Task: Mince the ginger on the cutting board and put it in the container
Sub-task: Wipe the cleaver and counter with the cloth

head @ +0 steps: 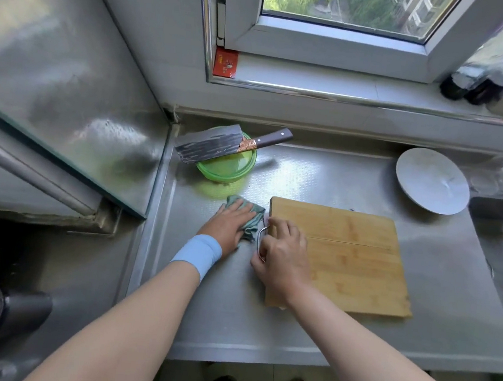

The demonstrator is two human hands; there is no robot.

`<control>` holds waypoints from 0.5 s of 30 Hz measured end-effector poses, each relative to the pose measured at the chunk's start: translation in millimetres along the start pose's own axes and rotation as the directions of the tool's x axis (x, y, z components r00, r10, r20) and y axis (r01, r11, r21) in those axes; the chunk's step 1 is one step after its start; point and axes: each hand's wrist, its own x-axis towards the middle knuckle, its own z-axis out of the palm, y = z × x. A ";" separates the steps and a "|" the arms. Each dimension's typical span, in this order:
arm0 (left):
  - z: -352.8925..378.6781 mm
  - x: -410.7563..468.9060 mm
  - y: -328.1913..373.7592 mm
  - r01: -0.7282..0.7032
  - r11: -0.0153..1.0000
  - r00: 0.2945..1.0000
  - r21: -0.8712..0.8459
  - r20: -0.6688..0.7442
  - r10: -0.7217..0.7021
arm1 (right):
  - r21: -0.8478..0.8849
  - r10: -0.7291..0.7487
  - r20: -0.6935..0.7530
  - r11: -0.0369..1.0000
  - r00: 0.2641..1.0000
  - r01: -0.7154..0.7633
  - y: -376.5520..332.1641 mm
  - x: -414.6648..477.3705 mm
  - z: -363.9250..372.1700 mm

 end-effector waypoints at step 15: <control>31.7 -129.4 -7.6 -0.333 0.942 0.943 -0.052 -0.037 0.331 | -0.051 -0.108 0.095 0.992 0.990 0.113 -20.8 -5.3 16.8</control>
